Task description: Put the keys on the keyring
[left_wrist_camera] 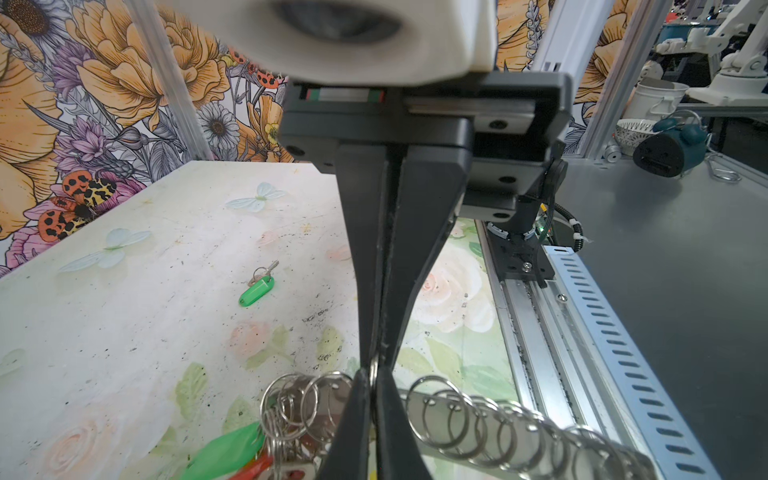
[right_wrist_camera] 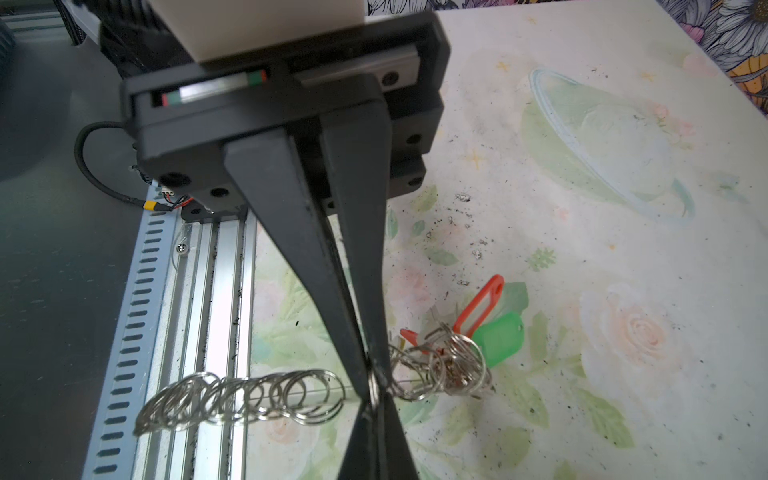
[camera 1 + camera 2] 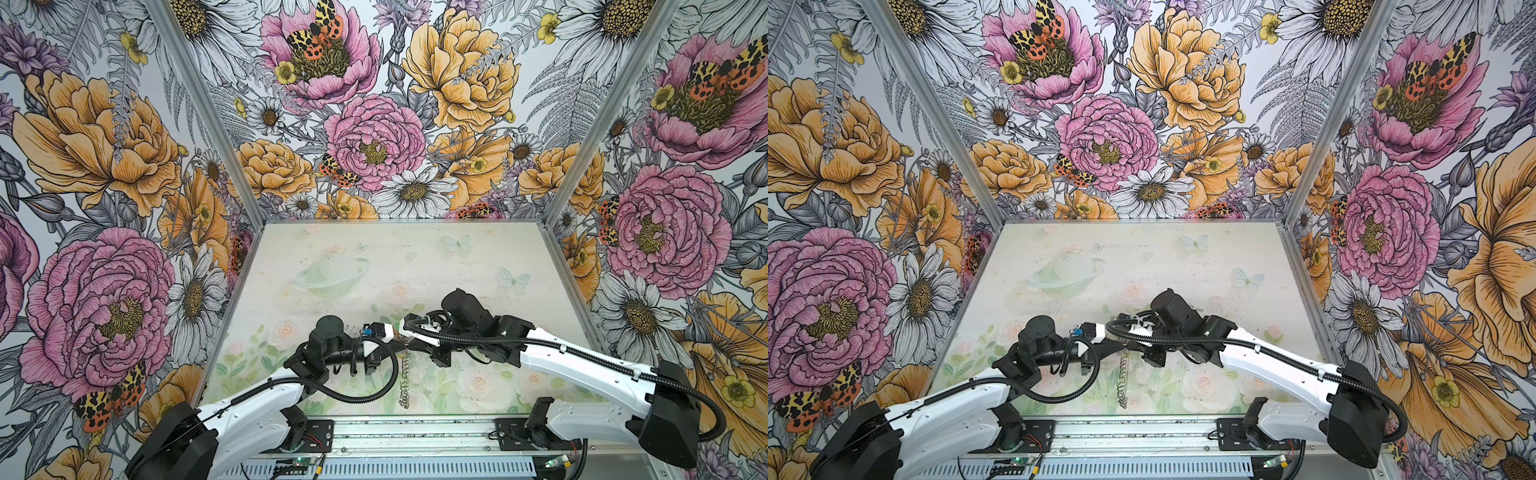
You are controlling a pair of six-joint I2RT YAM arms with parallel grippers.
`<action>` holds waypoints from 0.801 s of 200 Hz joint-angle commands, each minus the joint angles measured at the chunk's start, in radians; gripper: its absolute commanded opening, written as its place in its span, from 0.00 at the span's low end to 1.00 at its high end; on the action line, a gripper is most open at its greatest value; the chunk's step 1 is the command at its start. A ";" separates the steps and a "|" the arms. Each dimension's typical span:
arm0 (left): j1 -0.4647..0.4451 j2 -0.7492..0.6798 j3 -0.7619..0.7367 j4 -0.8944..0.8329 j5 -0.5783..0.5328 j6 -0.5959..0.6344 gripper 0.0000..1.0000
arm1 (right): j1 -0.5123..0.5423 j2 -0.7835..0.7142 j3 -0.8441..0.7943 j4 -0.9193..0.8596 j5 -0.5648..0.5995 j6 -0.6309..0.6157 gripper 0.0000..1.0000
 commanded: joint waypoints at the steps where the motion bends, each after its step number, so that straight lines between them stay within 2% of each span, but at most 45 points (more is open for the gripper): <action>1: 0.000 0.014 0.030 -0.020 0.029 0.007 0.05 | 0.003 -0.018 0.040 0.039 0.005 -0.012 0.00; 39: 0.000 0.016 0.032 -0.020 0.008 0.004 0.00 | -0.004 -0.062 0.014 0.050 0.004 -0.025 0.00; 62: 0.001 0.001 0.013 0.031 -0.005 -0.016 0.00 | -0.043 -0.111 -0.045 0.106 -0.019 -0.006 0.22; 77: 0.003 -0.010 -0.007 0.092 0.000 -0.042 0.00 | -0.080 -0.145 -0.109 0.203 -0.105 0.014 0.28; 118: 0.010 -0.045 -0.054 0.219 0.011 -0.108 0.00 | -0.150 -0.175 -0.260 0.479 -0.228 0.125 0.26; 160: 0.012 -0.056 -0.090 0.338 0.001 -0.156 0.00 | -0.162 -0.147 -0.286 0.536 -0.292 0.164 0.22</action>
